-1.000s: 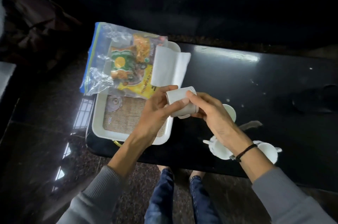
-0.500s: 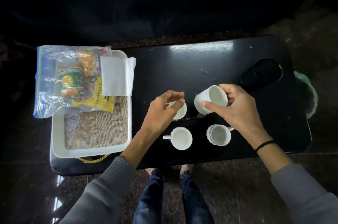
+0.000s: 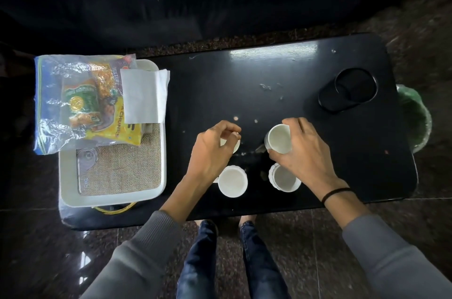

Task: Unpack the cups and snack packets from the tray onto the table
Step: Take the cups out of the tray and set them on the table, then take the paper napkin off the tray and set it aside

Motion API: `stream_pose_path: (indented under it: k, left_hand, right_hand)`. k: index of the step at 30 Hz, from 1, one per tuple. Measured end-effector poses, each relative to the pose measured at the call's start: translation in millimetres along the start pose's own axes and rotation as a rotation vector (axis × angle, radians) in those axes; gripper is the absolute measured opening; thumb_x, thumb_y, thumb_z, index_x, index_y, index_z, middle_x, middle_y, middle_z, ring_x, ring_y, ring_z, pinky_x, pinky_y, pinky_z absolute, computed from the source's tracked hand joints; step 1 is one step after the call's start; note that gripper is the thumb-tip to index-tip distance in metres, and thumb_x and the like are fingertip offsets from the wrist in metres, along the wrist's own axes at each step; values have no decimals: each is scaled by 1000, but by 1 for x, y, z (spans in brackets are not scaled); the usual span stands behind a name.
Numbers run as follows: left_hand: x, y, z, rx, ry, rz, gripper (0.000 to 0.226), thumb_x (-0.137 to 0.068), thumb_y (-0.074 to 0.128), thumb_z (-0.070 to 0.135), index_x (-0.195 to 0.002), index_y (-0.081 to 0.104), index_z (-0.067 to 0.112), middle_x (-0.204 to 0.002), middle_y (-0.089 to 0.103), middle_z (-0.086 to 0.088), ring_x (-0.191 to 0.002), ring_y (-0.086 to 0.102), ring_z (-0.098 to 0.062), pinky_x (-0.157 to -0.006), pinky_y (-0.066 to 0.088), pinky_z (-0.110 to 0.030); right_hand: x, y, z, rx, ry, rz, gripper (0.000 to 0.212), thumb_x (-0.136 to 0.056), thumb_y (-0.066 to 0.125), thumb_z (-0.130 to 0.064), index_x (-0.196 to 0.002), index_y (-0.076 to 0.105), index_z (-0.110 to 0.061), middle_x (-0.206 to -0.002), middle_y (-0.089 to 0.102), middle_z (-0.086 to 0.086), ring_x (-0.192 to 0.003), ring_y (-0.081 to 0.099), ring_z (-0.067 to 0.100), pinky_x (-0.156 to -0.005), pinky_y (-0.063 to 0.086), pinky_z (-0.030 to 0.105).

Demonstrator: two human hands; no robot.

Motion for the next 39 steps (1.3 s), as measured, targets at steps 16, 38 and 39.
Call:
stream_pose_path:
  k: [16,38,39]
  left_hand:
    - [0,-4,6,5,-33,40,13,-97,61,28,-101,73,30,-86,70,23,-93,62,10,-71,46,-13]
    - [-29,-150,-69,-182,-149,355,29,-92,65,17,-120,66,15,-123,65,-5,-108,61,-22,-89,51,-39]
    - [-32,-155,-73,-224,-162,380,35,-90,66,17,-125,62,13,-127,62,-7,-115,58,-27,-91,49,-41]
  right_hand:
    - [-9,-20,-15,255,-51,-47,88,-70,77,-72,-133,56,-15,-127,62,6,-111,61,29,-85,51,42]
    - [-100,39,-228,-133,-354,-200,29,-95,67,-34,-121,63,-24,-125,57,-4,-114,57,19,-82,53,33]
    - [-106,44,-235,-139,-349,-216,29,-95,67,-32,-123,64,-25,-131,54,-3,-119,55,21,-86,54,36]
Point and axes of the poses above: each hand's wrist, its own x-axis away from the middle knuckle, its own y-axis out of the palm, z = x × y, the point moved 1 cm from there along -x, towards the middle knuckle
